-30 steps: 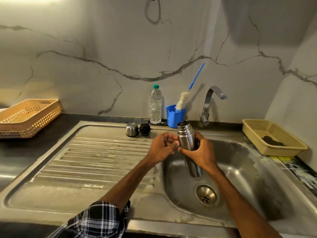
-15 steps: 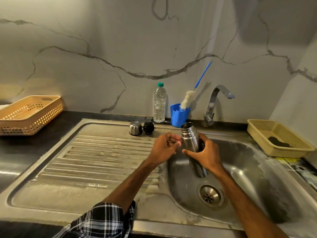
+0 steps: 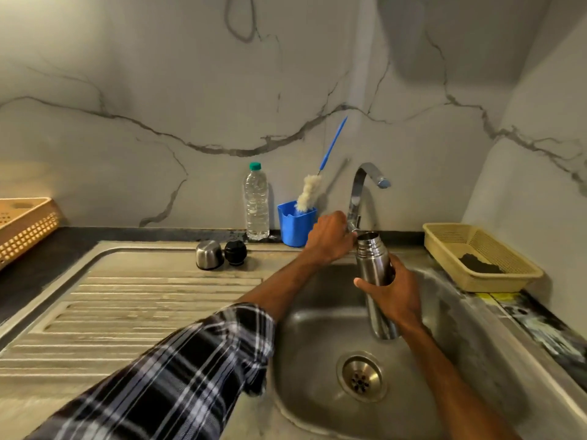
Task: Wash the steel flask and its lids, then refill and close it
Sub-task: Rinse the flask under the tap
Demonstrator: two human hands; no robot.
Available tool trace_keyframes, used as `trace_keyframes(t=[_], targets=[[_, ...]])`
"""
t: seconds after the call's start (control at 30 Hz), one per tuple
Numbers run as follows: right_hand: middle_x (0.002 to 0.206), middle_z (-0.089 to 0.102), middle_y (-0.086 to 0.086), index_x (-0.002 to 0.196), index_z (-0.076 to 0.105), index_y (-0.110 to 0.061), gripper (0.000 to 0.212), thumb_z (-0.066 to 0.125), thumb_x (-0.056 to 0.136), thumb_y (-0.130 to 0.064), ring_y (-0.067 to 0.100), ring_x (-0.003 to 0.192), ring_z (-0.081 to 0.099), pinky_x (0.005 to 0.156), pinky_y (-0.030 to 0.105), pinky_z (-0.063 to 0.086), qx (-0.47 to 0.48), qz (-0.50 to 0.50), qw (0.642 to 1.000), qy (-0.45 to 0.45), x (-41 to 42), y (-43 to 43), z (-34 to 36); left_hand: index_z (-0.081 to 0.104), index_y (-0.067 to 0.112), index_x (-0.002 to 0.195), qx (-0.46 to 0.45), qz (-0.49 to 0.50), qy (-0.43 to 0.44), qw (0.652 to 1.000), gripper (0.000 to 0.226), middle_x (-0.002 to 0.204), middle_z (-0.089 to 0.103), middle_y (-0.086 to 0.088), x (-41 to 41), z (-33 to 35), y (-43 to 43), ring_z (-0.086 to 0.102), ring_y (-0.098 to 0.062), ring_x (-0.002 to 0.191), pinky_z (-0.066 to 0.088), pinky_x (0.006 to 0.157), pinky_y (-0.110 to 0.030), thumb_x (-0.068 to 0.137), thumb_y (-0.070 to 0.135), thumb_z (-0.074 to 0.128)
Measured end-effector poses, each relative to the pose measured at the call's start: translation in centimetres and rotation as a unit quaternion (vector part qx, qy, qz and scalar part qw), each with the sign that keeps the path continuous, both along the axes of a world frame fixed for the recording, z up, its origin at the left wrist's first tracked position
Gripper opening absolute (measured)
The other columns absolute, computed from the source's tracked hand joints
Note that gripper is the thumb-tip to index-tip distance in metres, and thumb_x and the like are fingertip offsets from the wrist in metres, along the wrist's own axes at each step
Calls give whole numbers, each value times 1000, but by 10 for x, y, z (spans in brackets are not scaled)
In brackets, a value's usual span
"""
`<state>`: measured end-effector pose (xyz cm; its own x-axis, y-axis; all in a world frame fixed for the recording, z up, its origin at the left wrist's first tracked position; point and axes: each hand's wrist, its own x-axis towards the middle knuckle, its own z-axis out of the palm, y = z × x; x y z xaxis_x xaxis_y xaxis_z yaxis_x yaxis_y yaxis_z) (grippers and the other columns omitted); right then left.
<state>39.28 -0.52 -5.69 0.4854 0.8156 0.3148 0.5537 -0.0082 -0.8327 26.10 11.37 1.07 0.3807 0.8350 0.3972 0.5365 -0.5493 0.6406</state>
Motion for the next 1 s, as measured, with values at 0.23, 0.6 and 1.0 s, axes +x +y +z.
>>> trace_keyframes(t=[0.23,0.6,1.0], targets=[[122,67,-2,130,54,-28,77,92,63,-33,14,104,63,91,34,49,-5,-37,999,3,6,6,-10,55,13,137,88,-6,149,985,37,128,62,-13,46,12,45,61,-30,114,48,87,-37,102,26,56],[125,65,1,133,54,-24,76,91,66,-30,18,109,63,93,35,50,-30,-22,999,-7,1,9,-11,66,11,105,106,-2,169,980,21,99,64,-8,55,1,72,63,-19,85,57,80,-37,102,30,57],[125,66,4,130,55,-21,75,92,65,-30,21,112,63,97,39,51,-29,-28,999,-10,1,8,-10,64,6,81,71,-11,76,995,17,72,54,1,52,-4,76,55,-14,67,50,66,-24,96,13,61]])
